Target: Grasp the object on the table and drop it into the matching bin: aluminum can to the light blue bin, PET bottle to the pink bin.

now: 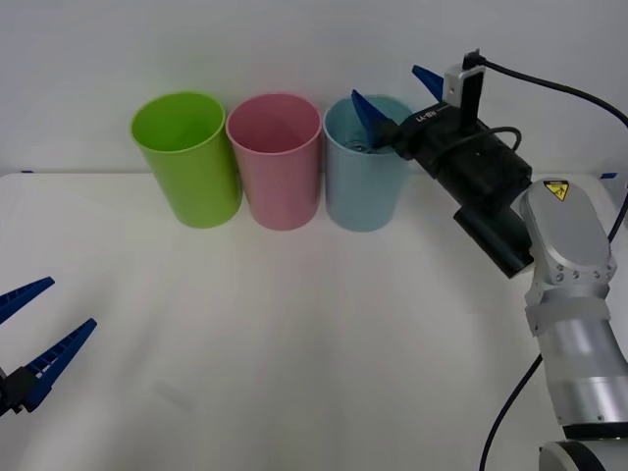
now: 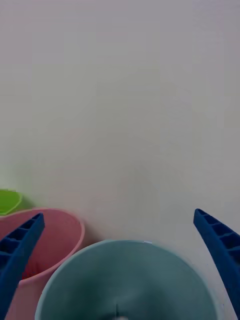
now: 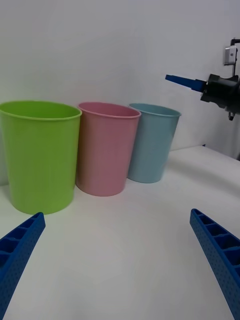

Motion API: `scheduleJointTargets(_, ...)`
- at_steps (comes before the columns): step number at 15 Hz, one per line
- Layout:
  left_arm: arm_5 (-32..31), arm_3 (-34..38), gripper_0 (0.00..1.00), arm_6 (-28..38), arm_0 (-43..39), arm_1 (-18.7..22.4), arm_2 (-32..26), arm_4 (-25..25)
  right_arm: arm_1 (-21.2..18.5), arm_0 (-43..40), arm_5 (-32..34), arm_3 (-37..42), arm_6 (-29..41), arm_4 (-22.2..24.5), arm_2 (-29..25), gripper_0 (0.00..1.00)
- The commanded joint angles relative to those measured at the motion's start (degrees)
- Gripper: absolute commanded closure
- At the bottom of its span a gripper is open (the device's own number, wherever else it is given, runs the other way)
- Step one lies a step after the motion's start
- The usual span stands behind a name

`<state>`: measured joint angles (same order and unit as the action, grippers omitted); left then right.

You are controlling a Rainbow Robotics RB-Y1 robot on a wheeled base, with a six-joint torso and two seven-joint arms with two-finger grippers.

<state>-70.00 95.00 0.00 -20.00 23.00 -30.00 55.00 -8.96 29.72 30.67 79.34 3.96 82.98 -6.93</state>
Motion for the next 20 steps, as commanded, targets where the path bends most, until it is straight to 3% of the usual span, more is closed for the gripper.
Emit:
scheduleJointTargets(1, 0.0, 0.0, 0.0, 0.0, 0.0, 0.0, 0.0, 0.0, -0.5, -1.9, 3.4, 2.3, 0.3, 0.0, -1.5, 0.0)
scheduleJointTargets(3, 0.0, 0.0, 0.0, 0.0, 0.0, 0.0, 0.0, 0.0, -2.0, -4.9, 3.7, 5.5, 0.5, -1.6, -0.8, 0.0)
scheduleJointTargets(9, 0.0, 0.0, 0.0, 0.0, 0.0, 0.0, 0.0, 0.0, -13.0, -17.2, 3.6, 16.6, -0.2, -15.4, 5.2, 0.0)
scheduleJointTargets(14, 0.0, 0.0, 0.0, 0.0, 0.0, 0.0, 0.0, 0.0, -20.5, -29.7, 4.2, 25.3, -2.6, -24.2, 5.7, 0.0)
scheduleJointTargets(20, 0.0, 0.0, 0.0, 0.0, 0.0, 0.0, 0.0, 0.0, -22.4, -41.6, 8.2, 28.3, -14.8, -28.0, 1.6, 0.0)
